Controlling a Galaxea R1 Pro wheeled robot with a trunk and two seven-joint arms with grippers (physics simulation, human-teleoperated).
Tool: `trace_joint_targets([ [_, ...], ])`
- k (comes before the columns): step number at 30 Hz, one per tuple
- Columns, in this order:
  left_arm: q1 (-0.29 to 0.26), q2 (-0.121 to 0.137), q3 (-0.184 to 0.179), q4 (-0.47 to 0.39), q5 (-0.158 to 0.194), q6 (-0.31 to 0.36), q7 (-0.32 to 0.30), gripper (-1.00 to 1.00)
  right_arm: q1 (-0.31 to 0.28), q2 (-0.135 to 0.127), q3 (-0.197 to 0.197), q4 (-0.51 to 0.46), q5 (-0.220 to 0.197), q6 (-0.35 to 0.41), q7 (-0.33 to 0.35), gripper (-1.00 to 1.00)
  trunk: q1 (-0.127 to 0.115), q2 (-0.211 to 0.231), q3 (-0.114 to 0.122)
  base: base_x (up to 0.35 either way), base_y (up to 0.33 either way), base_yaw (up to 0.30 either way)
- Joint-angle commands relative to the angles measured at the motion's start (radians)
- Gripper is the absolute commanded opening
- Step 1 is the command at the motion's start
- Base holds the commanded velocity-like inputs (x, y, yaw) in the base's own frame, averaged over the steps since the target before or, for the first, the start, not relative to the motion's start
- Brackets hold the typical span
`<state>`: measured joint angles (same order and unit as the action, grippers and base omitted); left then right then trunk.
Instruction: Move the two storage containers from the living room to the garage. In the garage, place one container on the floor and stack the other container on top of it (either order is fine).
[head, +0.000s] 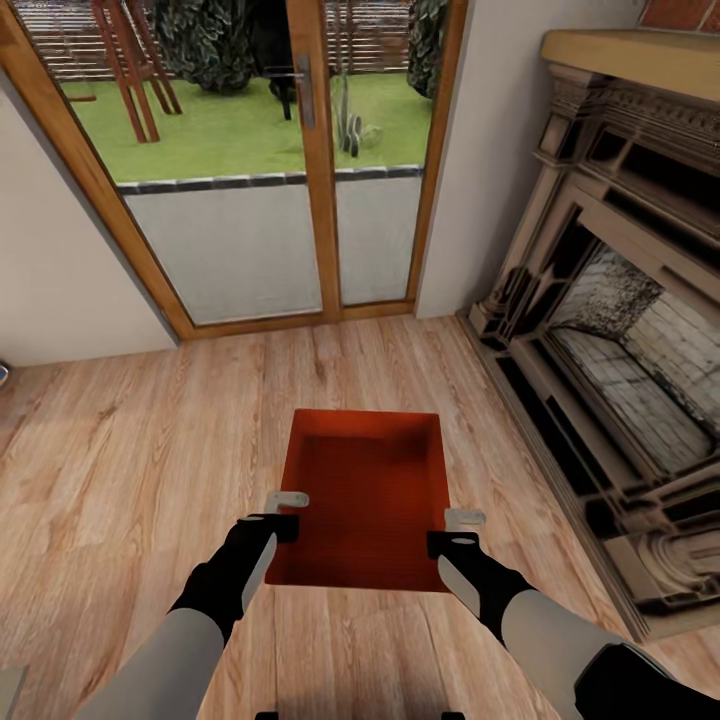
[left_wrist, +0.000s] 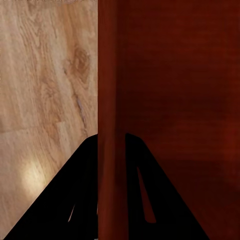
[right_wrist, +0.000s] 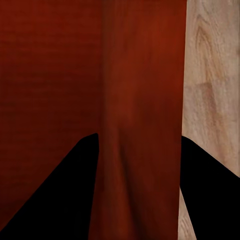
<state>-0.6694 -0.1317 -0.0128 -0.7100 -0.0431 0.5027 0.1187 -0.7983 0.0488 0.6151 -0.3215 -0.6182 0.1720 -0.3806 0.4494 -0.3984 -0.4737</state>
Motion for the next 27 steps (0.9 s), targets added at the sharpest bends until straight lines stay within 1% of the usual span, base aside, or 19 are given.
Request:
trace_joint_targets([
  [1,0.000,0.000,0.018,-0.001,-0.032,0.010,0.032,-1.00,-0.001,0.000,-0.016,-0.004,0.034,-0.001,-0.009,-1.00,0.001,-0.002,0.000,0.000,0.000,0.000],
  [6,0.000,-0.001,0.019,0.000,-0.032,0.010,0.033,-1.00,-0.001,-0.003,-0.016,-0.004,0.034,-0.002,-0.009,-1.00,0.001,-0.002,0.007,0.000,0.000,0.000],
  [15,0.000,0.000,0.019,0.002,-0.032,0.009,0.033,-1.00,-0.001,-0.003,-0.017,-0.004,0.034,-0.002,-0.009,-1.00,0.001,-0.002,0.011,0.000,0.000,0.000],
  [27,-0.001,0.000,0.019,0.003,-0.032,0.008,0.035,-1.00,-0.001,-0.003,-0.014,-0.004,0.034,-0.002,-0.009,-1.00,0.001,-0.002,0.028,0.000,0.000,0.000],
])
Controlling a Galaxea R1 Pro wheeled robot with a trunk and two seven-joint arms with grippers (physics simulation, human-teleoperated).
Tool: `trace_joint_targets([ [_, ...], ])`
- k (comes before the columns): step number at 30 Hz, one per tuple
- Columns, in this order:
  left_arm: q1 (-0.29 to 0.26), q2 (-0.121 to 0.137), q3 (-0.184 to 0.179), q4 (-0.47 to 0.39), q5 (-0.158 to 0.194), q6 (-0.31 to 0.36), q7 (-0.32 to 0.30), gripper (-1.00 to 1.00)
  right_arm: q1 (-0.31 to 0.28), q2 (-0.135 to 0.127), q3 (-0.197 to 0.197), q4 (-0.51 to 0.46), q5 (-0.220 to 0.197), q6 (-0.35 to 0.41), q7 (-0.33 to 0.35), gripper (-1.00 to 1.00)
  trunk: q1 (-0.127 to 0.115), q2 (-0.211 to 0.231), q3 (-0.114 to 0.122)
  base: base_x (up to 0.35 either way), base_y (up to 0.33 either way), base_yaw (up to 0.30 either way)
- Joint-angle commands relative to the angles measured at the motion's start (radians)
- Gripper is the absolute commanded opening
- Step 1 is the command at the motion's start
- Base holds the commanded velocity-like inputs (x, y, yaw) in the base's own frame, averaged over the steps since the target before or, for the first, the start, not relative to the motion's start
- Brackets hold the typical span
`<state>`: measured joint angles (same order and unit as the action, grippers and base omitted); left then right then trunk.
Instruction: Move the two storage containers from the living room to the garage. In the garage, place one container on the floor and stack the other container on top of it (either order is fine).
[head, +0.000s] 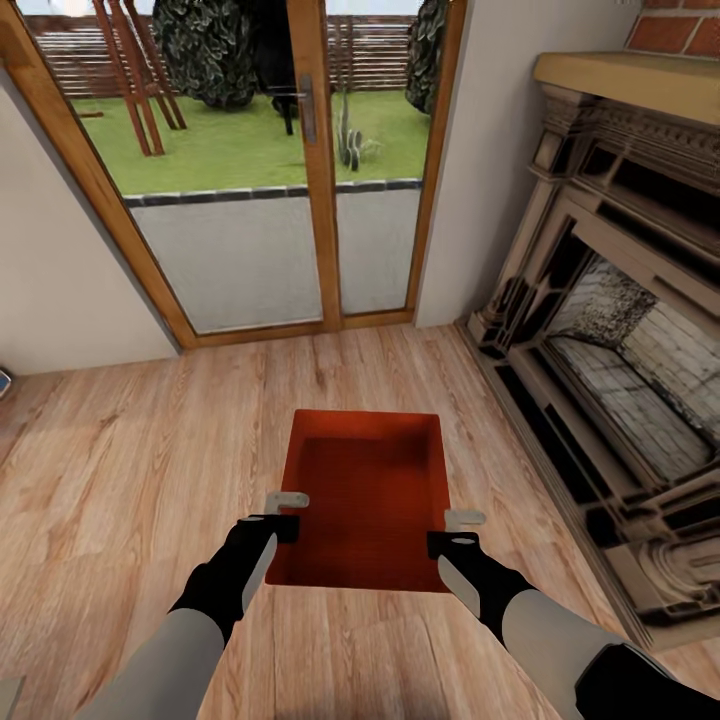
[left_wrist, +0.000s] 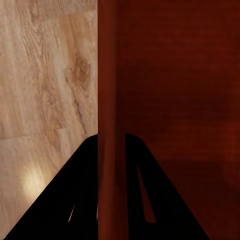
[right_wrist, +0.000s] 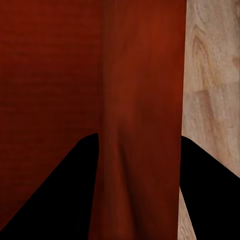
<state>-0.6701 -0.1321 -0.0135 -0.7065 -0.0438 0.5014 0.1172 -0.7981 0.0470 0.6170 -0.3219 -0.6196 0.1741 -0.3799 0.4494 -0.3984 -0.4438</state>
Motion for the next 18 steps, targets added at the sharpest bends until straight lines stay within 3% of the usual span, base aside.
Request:
trace_joint_targets([
  [1,0.000,0.000,0.020,-0.001,-0.031,0.009,0.036,-1.00,-0.001,-0.001,-0.016,-0.003,0.035,-0.004,-0.010,-1.00,0.001,-0.002,0.000,0.000,0.000,0.000],
  [18,0.000,0.000,0.021,-0.001,-0.031,0.008,0.042,-1.00,-0.001,-0.001,-0.016,-0.003,0.035,-0.004,-0.010,-1.00,0.001,-0.002,0.027,0.000,0.000,0.000],
])
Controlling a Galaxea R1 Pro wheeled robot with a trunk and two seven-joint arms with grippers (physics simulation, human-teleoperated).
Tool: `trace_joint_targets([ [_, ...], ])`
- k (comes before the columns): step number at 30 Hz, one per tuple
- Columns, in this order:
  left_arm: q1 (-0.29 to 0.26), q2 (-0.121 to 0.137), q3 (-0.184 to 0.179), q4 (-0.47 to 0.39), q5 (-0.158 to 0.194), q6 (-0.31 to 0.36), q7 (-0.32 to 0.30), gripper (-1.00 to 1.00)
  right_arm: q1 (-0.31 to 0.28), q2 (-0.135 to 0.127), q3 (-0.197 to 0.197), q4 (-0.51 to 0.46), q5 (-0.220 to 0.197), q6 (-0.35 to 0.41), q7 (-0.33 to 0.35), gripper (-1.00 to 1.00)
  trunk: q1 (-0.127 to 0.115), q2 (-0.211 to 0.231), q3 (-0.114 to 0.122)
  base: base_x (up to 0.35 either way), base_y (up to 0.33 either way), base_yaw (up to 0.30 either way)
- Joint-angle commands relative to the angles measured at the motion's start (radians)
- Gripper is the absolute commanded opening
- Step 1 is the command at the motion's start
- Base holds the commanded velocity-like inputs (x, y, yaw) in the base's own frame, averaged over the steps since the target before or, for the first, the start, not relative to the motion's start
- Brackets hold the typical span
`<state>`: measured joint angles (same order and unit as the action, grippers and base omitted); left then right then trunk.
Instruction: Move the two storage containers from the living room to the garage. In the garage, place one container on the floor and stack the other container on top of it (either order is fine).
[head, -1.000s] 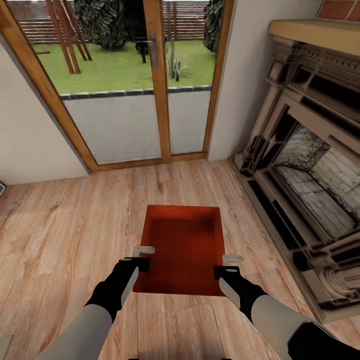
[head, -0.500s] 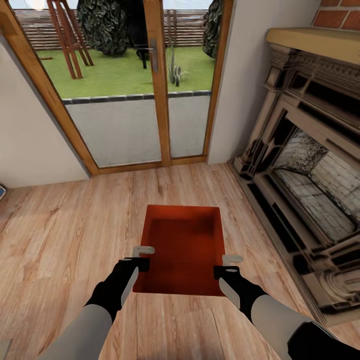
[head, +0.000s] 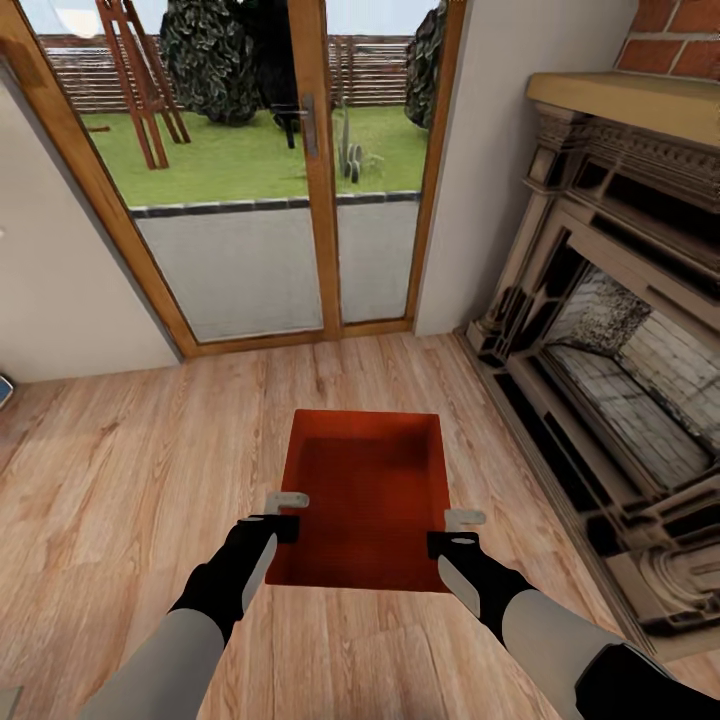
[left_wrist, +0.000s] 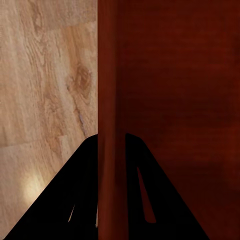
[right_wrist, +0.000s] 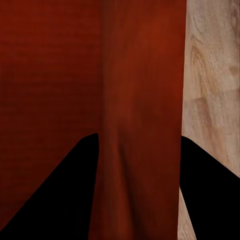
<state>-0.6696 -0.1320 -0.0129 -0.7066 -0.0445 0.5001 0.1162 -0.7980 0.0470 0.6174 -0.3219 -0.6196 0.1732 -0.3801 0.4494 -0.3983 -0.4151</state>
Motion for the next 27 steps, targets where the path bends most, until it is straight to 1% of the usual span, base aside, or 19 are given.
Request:
trace_joint_targets([
  [1,0.000,0.000,0.020,-0.001,-0.031,0.009,0.044,-1.00,-0.001,-0.001,-0.016,-0.003,0.035,-0.003,-0.010,-1.00,0.001,-0.002,0.000,0.000,0.000,0.000],
  [27,0.000,0.000,0.021,-0.006,-0.031,0.009,0.039,-1.00,-0.001,-0.001,-0.016,-0.003,0.035,-0.003,-0.010,-1.00,0.001,-0.002,0.042,0.000,0.000,0.000],
])
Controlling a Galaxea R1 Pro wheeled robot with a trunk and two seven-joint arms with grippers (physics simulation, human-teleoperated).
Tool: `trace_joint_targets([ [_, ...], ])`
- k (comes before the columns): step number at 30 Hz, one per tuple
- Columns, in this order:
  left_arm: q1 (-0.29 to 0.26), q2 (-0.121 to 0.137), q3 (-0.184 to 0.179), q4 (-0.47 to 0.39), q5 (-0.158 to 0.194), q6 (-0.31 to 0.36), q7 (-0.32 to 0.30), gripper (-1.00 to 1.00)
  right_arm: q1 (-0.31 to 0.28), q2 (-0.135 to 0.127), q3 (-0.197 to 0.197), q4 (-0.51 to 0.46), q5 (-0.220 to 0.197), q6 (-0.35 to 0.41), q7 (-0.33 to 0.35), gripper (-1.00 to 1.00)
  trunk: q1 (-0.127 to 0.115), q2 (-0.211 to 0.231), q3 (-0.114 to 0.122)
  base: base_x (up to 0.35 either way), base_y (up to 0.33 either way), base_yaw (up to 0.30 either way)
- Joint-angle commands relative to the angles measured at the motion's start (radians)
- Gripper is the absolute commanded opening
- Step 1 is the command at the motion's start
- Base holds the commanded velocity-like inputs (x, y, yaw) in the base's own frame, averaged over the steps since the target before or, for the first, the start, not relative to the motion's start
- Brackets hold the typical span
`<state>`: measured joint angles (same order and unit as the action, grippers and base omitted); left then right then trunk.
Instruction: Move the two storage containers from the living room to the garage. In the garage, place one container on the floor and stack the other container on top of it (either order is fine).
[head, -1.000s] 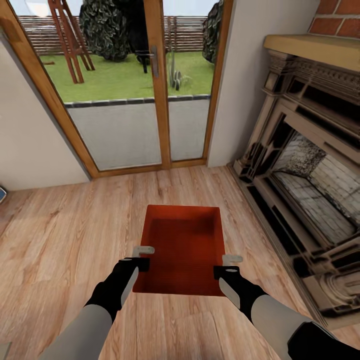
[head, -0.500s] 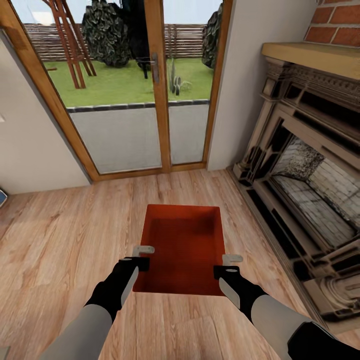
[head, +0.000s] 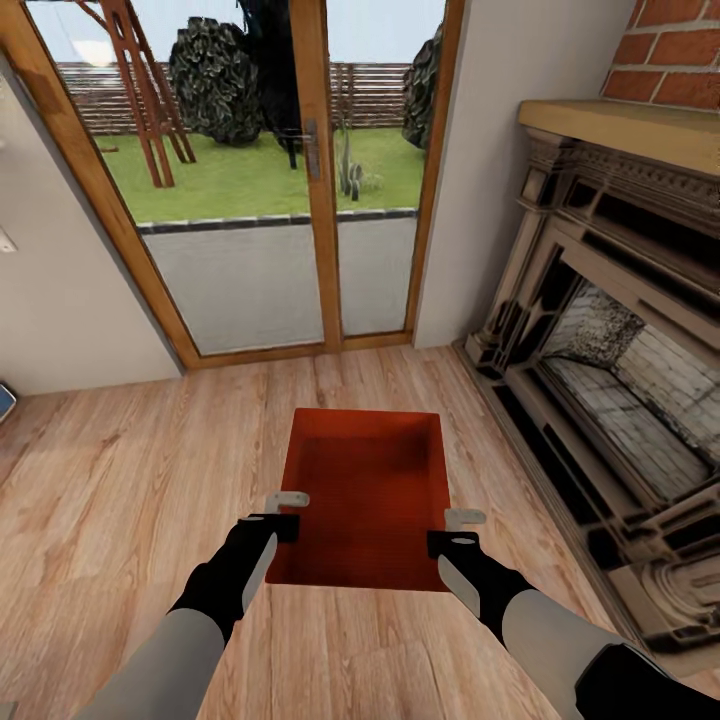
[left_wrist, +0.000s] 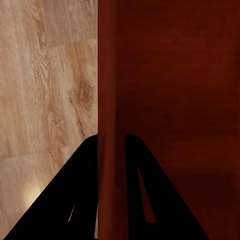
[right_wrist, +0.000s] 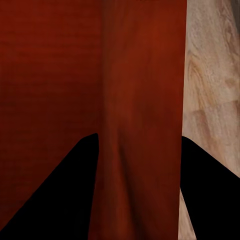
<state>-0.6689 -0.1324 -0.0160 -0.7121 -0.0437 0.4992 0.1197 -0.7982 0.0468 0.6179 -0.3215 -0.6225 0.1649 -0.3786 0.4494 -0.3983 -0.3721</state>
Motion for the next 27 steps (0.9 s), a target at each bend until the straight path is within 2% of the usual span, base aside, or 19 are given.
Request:
trace_joint_targets([
  [1,0.000,0.000,0.024,-0.001,-0.032,0.010,0.035,-1.00,-0.001,-0.001,-0.017,-0.004,0.038,0.005,-0.011,-1.00,0.001,-0.002,0.000,0.000,0.000,0.000],
  [27,0.000,0.000,0.024,0.000,-0.032,0.008,0.031,-1.00,-0.001,-0.001,-0.015,-0.004,0.038,0.005,-0.011,-1.00,0.001,-0.002,0.042,0.000,0.000,0.000],
])
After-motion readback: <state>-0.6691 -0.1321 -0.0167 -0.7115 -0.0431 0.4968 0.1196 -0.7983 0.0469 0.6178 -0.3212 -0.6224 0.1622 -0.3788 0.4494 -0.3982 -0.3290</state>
